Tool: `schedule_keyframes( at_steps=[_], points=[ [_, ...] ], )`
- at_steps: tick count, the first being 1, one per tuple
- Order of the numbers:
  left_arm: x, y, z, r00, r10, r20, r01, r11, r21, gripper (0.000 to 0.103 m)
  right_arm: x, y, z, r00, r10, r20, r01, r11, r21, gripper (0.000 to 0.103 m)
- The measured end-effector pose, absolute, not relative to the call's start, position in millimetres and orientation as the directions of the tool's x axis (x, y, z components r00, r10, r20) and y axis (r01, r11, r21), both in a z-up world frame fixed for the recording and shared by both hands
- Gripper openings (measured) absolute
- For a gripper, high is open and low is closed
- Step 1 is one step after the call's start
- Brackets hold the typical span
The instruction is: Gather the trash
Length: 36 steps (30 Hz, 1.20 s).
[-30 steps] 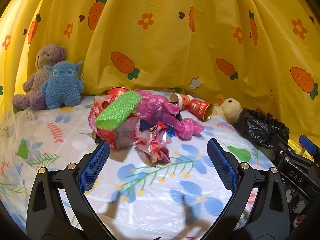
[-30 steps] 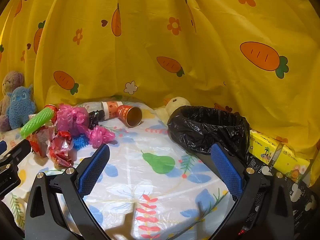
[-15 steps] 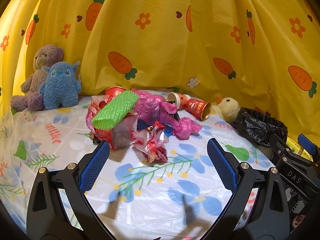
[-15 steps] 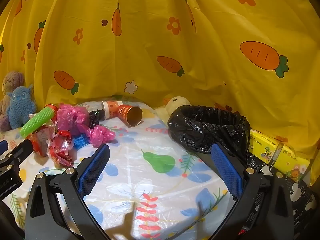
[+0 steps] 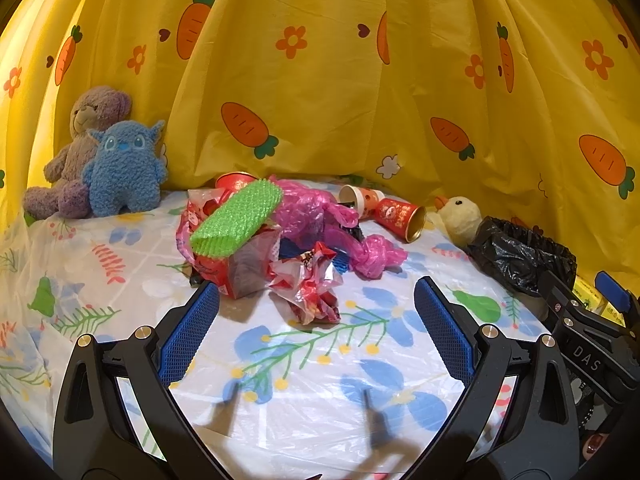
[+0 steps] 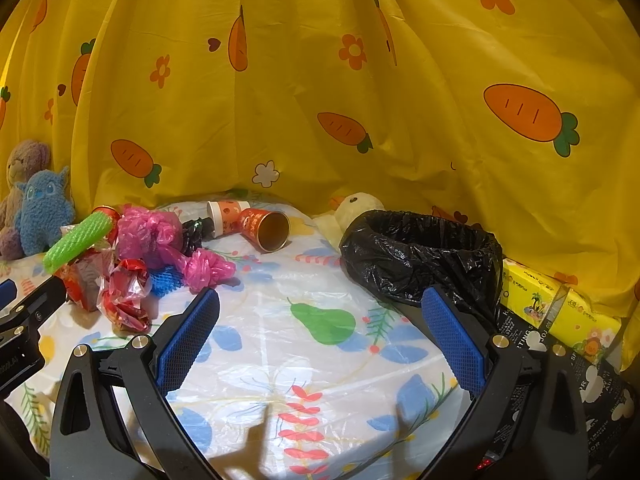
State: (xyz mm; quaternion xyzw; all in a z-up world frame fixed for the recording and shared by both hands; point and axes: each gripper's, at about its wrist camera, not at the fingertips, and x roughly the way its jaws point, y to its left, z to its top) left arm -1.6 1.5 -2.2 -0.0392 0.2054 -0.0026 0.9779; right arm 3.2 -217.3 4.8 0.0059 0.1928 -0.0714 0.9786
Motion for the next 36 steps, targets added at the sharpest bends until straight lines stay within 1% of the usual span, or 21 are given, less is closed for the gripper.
schedule_keyframes(
  at_steps=[36],
  points=[
    [-1.7, 2.1, -2.2, 0.916, -0.022, -0.400, -0.009, 0.997, -0.076, 0.096, 3.9, -213.8, 2.0, 0.916, -0.136, -0.377, 0.140, 0.990, -0.015, 0.098]
  ],
)
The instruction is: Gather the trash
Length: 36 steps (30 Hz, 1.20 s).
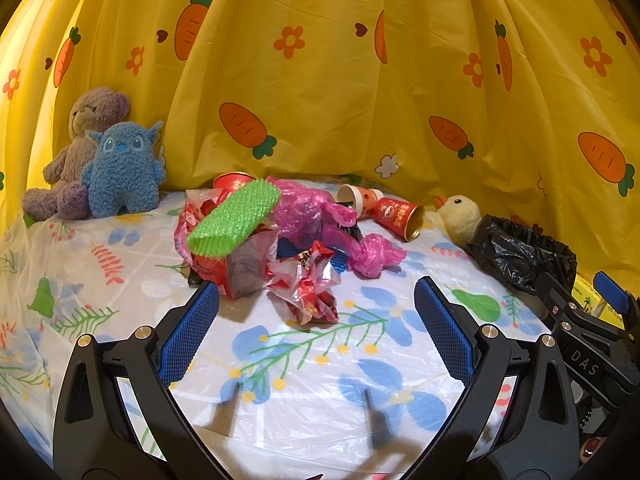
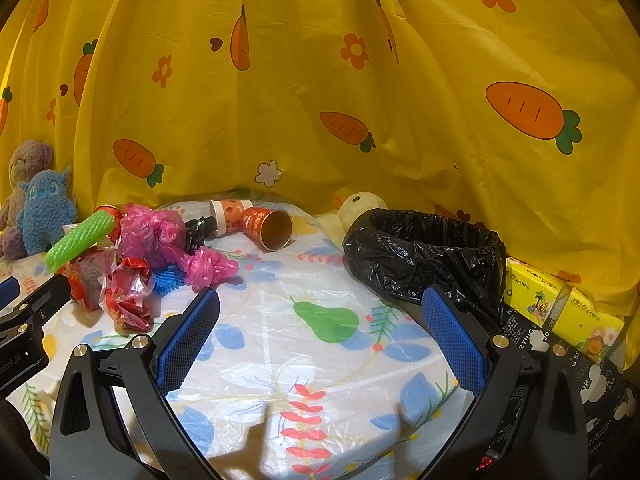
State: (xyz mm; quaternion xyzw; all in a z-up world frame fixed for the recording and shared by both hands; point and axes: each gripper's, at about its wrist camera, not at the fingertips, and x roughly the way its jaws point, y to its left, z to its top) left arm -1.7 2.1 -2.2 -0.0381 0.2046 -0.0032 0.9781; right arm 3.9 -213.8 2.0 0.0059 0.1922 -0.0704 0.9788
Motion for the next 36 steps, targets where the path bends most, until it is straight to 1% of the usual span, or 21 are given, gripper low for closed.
schedule_keyframes(
  at_steps=[36],
  points=[
    [-1.4, -1.3, 0.3, 0.917, -0.023, -0.399, -0.009, 0.997, -0.077, 0.096, 5.6, -213.9, 2.2, 0.917, -0.135, -0.376, 0.140, 0.990, -0.016, 0.098]
  ],
)
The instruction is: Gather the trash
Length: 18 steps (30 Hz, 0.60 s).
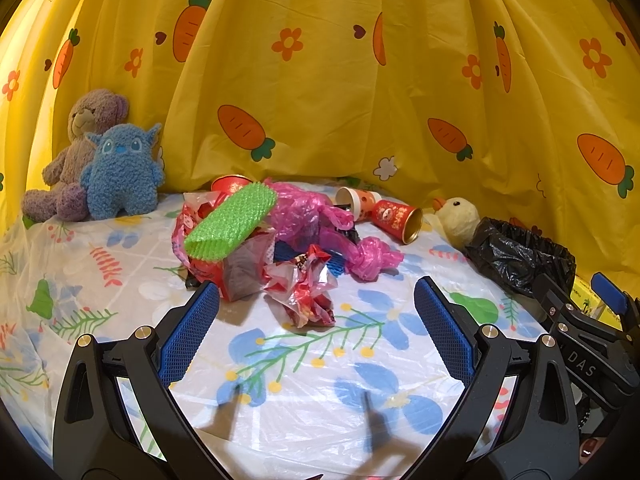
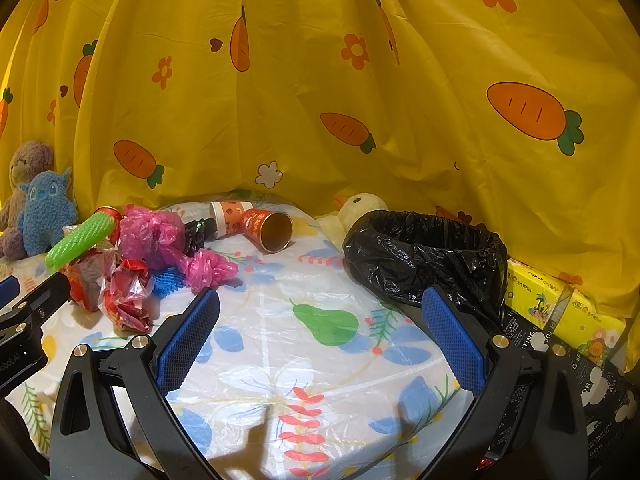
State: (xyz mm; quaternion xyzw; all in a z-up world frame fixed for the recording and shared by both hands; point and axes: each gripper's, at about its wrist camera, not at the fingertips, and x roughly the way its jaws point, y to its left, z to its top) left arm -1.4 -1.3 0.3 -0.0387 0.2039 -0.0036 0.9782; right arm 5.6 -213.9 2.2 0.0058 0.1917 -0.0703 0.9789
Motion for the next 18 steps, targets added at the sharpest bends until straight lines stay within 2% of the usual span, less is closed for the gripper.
schedule_keyframes(
  at_steps=[14, 18],
  points=[
    [6.1, 9.4, -5.1, 0.915, -0.028, -0.402, -0.017, 0.994, -0.106, 0.096, 12.8, -211.4, -4.3, 0.915, -0.119, -0.384, 0.124, 0.992, -0.013, 0.098],
    [11.4, 28.7, -7.5, 0.911, 0.004, -0.412, -0.062, 0.990, -0.128, 0.092, 18.4, -205.9, -9.7, 0.915, -0.092, -0.392, 0.097, 0.995, -0.008, 0.098]
  ],
)
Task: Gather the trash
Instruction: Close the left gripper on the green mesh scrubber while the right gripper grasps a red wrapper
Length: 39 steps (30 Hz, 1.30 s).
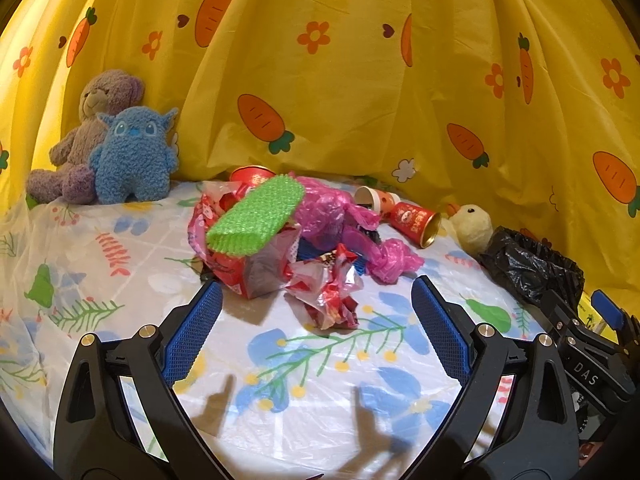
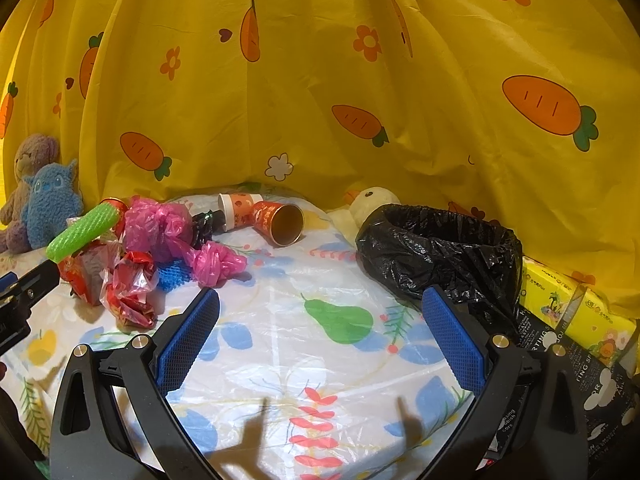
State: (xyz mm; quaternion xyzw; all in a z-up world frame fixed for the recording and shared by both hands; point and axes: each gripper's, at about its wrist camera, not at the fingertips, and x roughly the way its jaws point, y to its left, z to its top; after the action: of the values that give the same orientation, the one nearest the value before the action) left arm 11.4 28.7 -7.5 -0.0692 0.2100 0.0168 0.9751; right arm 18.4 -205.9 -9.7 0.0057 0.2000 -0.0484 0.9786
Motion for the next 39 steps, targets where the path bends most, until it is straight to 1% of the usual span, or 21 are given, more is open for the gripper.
schedule_keyframes(
  at_steps=[4, 10, 16, 18, 20, 21, 23, 24, 25, 26, 29, 37, 39],
  points=[
    [15.3, 51.9, -7.8, 0.912, 0.054, -0.408, -0.120, 0.983, -0.138, 0.087, 26.7, -196.0, -15.7, 0.910, -0.060, -0.410, 0.060, 0.998, -0.012, 0.098],
    [28.1, 78.7, -9.8, 0.902, 0.107, -0.418, -0.181, 0.973, -0.141, 0.083, 37.7, -182.3, -22.0, 0.903, -0.013, -0.429, 0.009, 1.000, -0.013, 0.098],
    [52.4, 85.9, -6.9, 0.900, 0.090, -0.426, -0.168, 0.975, -0.148, 0.083, 48.6, -172.0, -26.9, 0.895, 0.013, -0.445, -0.021, 1.000, -0.014, 0.098],
    [63.7, 84.9, -8.2, 0.895, 0.081, -0.439, -0.158, 0.977, -0.143, 0.073, 51.9, -168.1, -27.8, 0.894, 0.026, -0.448, -0.035, 0.999, -0.012, 0.098],
    [75.8, 83.8, -11.6, 0.883, 0.063, -0.465, -0.146, 0.979, -0.144, 0.057, 55.4, -163.9, -28.3, 0.893, 0.041, -0.449, -0.050, 0.999, -0.009, 0.098],
    [81.2, 83.3, -13.7, 0.877, 0.052, -0.477, -0.138, 0.980, -0.146, 0.054, 57.0, -161.3, -28.6, 0.892, 0.049, -0.449, -0.060, 0.998, -0.008, 0.098],
    [87.0, 83.1, -16.4, 0.873, 0.042, -0.486, -0.131, 0.980, -0.151, 0.039, 60.3, -156.1, -29.6, 0.890, 0.071, -0.450, -0.082, 0.997, -0.006, 0.098],
    [88.2, 83.4, -16.8, 0.874, 0.036, -0.485, -0.126, 0.980, -0.154, 0.034, 62.5, -153.2, -30.1, 0.887, 0.086, -0.454, -0.098, 0.995, -0.002, 0.097],
    [89.4, 84.1, -16.8, 0.875, 0.030, -0.484, -0.122, 0.980, -0.159, 0.025, 64.3, -150.1, -30.7, 0.883, 0.101, -0.457, -0.112, 0.994, 0.003, 0.097],
    [89.5, 84.3, -17.1, 0.876, 0.023, -0.482, -0.116, 0.979, -0.165, 0.018, 66.5, -146.7, -31.3, 0.880, 0.118, -0.460, -0.129, 0.992, 0.009, 0.096],
    [87.8, 84.4, -17.2, 0.883, 0.006, -0.469, -0.099, 0.979, -0.176, 0.005, 72.7, -134.2, -32.4, 0.870, 0.170, -0.463, -0.179, 0.983, 0.024, 0.094],
    [60.6, 89.8, 0.9, 0.924, -0.008, -0.381, -0.077, 0.975, -0.207, 0.004, 89.3, -102.2, -35.4, 0.829, 0.278, -0.485, -0.282, 0.957, 0.065, 0.090],
    [52.9, 92.7, 4.8, 0.931, -0.004, -0.364, -0.079, 0.974, -0.213, 0.004, 94.6, -94.1, -35.8, 0.815, 0.306, -0.493, -0.307, 0.948, 0.081, 0.088]
  ],
)
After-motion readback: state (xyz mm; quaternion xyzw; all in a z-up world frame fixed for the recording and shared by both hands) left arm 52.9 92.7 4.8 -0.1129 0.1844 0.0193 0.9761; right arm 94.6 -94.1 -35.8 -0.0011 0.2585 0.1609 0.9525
